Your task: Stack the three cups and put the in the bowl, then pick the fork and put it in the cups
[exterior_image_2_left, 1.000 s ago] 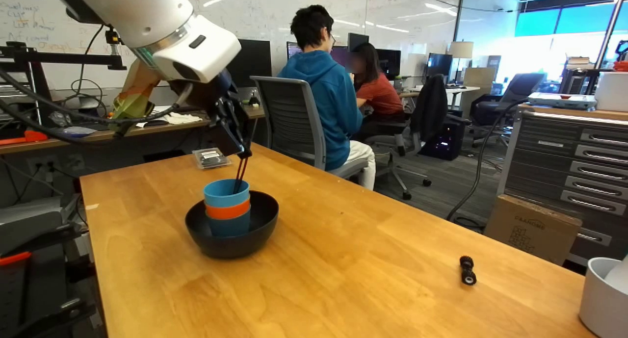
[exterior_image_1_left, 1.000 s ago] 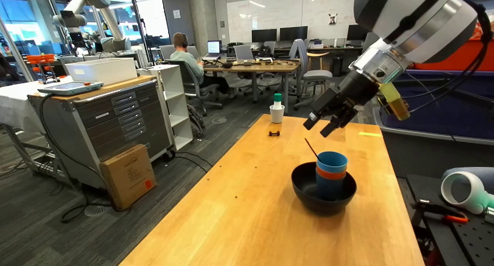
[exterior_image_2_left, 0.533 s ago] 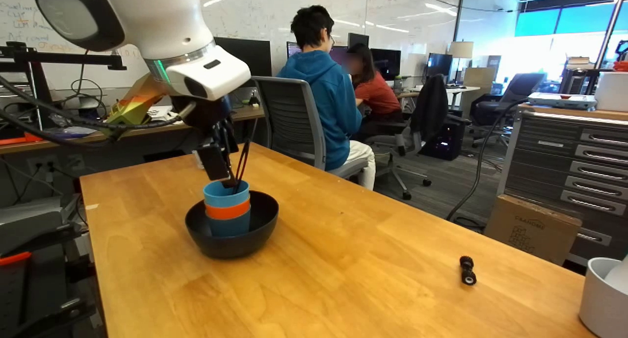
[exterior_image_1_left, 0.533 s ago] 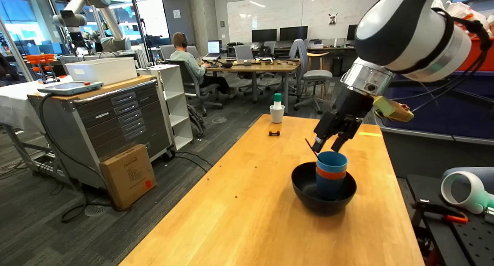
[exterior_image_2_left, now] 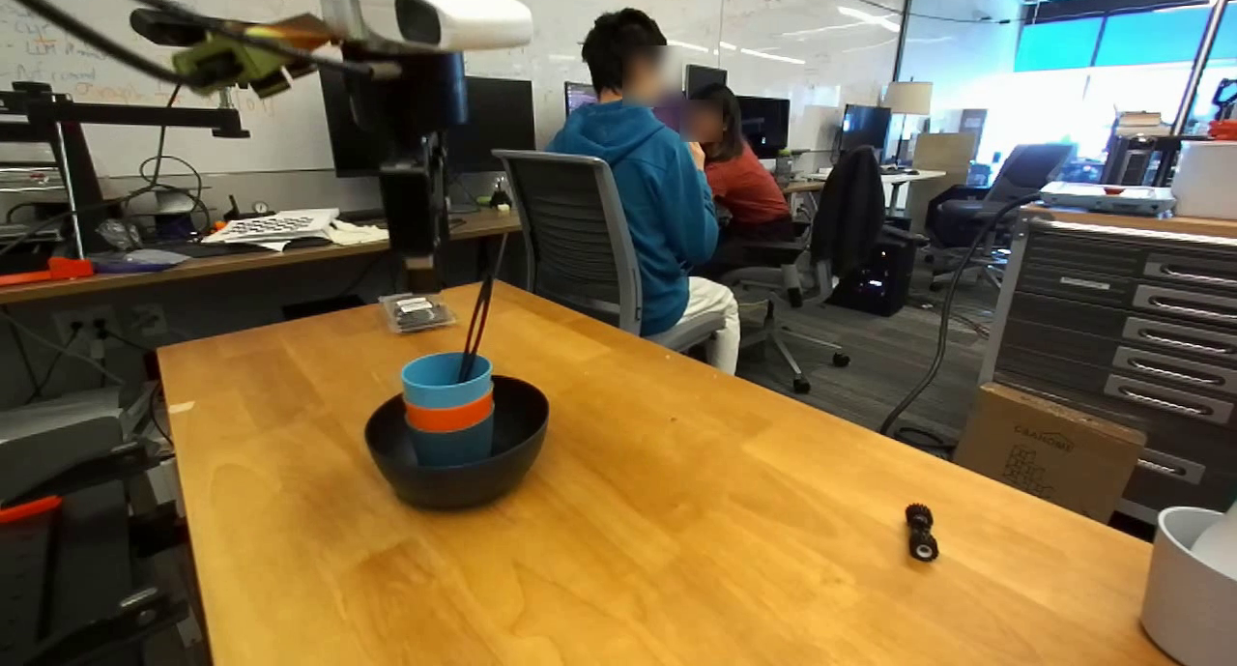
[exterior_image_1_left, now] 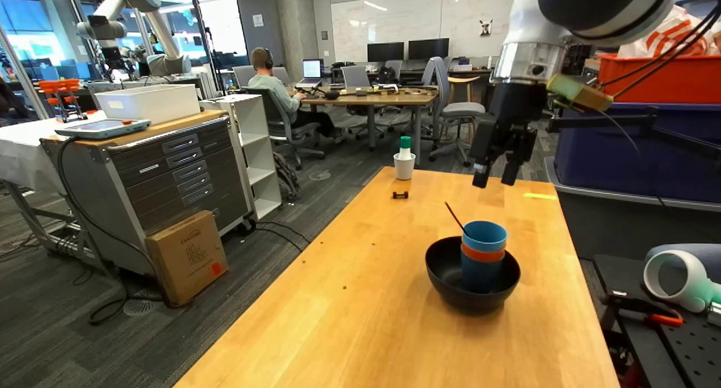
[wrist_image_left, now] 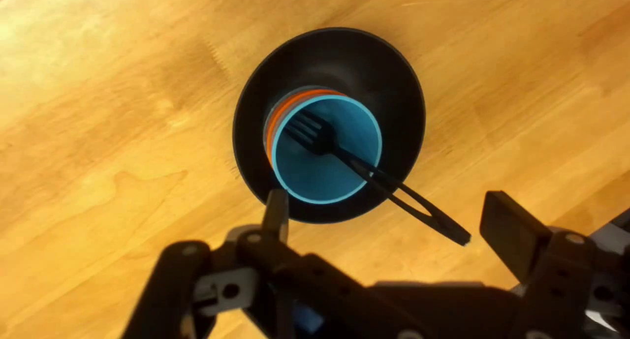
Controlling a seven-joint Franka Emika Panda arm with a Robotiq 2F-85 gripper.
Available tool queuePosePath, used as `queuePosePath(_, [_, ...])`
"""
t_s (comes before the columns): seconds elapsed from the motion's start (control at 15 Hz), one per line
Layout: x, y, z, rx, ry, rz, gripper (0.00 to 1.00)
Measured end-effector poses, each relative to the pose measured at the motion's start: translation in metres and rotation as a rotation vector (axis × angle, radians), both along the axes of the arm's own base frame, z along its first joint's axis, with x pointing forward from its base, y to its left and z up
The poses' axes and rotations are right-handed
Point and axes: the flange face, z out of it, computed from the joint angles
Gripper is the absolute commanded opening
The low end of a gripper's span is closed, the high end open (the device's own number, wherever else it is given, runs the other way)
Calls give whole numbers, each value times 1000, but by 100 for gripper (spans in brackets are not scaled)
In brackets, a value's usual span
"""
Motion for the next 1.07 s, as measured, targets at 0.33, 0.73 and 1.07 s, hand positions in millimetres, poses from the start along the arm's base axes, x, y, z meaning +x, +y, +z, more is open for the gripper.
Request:
queuePosePath(0.33, [9,-5,90,-48,112,20,100])
queuePosePath(0.73, [10,-8,98,-70,148,11,100])
queuePosePath(1.07, [10,-7,98,-69,149,12,100])
